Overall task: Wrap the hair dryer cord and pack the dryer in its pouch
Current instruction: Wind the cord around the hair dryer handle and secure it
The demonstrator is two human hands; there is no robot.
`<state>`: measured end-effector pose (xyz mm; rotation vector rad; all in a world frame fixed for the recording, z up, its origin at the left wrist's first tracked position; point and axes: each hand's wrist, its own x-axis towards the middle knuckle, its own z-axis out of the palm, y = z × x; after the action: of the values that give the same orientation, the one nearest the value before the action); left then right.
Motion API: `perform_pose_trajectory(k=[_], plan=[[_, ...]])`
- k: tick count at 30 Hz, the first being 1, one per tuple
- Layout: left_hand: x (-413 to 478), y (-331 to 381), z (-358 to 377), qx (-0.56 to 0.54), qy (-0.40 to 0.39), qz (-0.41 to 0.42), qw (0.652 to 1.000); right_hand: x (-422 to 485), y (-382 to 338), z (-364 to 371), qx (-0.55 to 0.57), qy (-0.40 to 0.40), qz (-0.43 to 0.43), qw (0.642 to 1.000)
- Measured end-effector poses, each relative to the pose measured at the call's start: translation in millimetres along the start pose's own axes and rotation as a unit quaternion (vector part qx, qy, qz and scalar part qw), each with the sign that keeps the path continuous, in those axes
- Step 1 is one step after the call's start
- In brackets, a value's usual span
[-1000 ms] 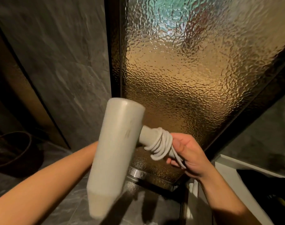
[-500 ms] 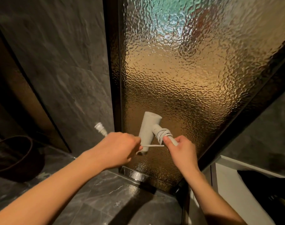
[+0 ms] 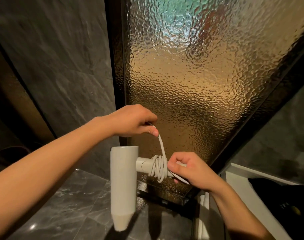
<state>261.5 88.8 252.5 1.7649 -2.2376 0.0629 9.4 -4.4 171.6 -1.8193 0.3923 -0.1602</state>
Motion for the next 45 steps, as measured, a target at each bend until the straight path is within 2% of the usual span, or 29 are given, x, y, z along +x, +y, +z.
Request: perform_pose_trajectory(k=[2,5,7,8,10,12,13,15,17,18,22,25,27,29,32,36,41,45], plan=[[2.2,-1.3,10.0,-0.162,-0.022,-0.024,0.986,-6.8,-4.8,-3.5,0.097,-0.020,-0.021,0.995],[11.3,-8.7,37.5,-0.351,-0.083,-0.046,0.931,-16.3,-8.0,-5.2,0.217,0.003,-0.028,0.976],[12.5,-23.9,75.3,-0.438,-0.184,-0.054,0.878,-21.6,-8.4,-6.2,0.289,0.036,-0.036,0.956],[10.6,-37.2,100.8,-0.482,-0.200,-0.081,0.849,-23.2,-8.4,-6.7,0.315,0.057,-0.041,0.946],[3.3,-30.1,134.8,-0.538,-0.134,-0.152,0.818,-24.0,-6.6,-6.8,0.341,0.107,-0.052,0.932],[2.6,11.4,140.2,-0.555,-0.028,-0.220,0.801,-22.2,-1.0,-5.4,0.339,0.162,-0.052,0.925],[5.6,33.5,138.7,-0.555,0.015,-0.228,0.800,-21.2,2.5,-3.3,0.334,0.187,-0.047,0.923],[4.2,66.9,129.8,-0.558,0.028,-0.214,0.801,-20.7,9.0,2.6,0.322,0.235,-0.037,0.916],[1.6,79.2,123.4,-0.571,-0.010,-0.231,0.788,-22.1,14.1,6.9,0.310,0.284,-0.031,0.907],[-1.6,80.5,120.1,-0.553,-0.017,-0.245,0.796,-23.0,16.5,7.8,0.303,0.309,-0.028,0.901],[-7.5,92.8,116.5,-0.400,0.016,-0.251,0.881,-26.6,27.8,6.8,0.229,0.414,0.004,0.881],[2.4,99.3,115.1,-0.232,0.010,-0.211,0.949,-28.9,36.0,9.8,0.112,0.455,0.055,0.882],[8.9,99.2,114.8,-0.102,0.008,-0.170,0.980,-31.9,39.4,12.5,0.067,0.455,0.081,0.884],[14.7,98.8,111.4,-0.071,0.027,-0.123,0.989,-35.6,40.3,14.0,0.086,0.449,0.100,0.884],[26.8,103.0,102.9,-0.099,0.049,-0.043,0.993,-40.6,43.7,14.4,0.103,0.437,0.122,0.885],[46.6,116.6,100.0,-0.153,0.060,0.014,0.986,-50.2,48.7,6.9,0.143,0.432,0.133,0.880],[71.8,131.0,110.5,-0.234,0.030,0.033,0.971,-76.4,56.0,-6.7,0.231,0.398,0.132,0.878],[98.2,143.3,115.4,-0.277,-0.015,0.087,0.957,-98.9,57.1,-16.9,0.270,0.382,0.128,0.874]])
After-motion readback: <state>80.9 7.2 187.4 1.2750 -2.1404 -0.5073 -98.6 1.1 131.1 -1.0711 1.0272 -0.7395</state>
